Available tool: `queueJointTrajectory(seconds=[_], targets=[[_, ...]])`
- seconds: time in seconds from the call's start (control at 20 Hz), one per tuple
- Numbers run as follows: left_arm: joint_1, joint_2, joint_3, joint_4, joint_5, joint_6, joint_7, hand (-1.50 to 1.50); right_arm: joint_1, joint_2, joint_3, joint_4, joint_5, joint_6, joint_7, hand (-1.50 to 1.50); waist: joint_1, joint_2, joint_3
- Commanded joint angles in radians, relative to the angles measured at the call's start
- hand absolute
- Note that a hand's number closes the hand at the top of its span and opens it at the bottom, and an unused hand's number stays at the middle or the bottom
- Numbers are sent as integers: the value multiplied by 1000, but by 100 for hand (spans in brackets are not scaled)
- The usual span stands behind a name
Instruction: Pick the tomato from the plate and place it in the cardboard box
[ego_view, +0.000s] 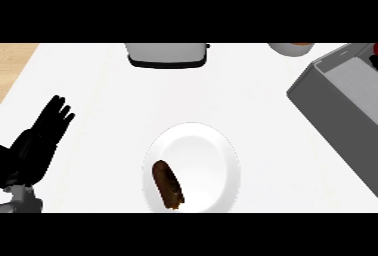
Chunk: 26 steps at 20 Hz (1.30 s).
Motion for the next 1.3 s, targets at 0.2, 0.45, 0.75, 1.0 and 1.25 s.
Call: queueJointTrajectory(seconds=[0.2,0.45,0.75,1.0,1.25], targets=[[38,-1,18,11,-1,-35,-59,0,40,25,-65,314,-19,-183,-240,150,5,2,1],[-34,39,52,59,26,-49,-19,0,-29,40,-74,489,5,-131,-127,150,12,6,0],[-28,-16,16,30,-3,-12,-16,0,-56,37,-94,623,-44,-107,-297,-150,5,2,1],[-26,15,31,4,6,-23,19,0,-15,72,-216,557,-172,-234,-395,-150,0,0,1],[7,-2,25,-35,3,-7,32,0,-35,37,-410,521,-372,-238,-431,-150,-10,-4,2]])
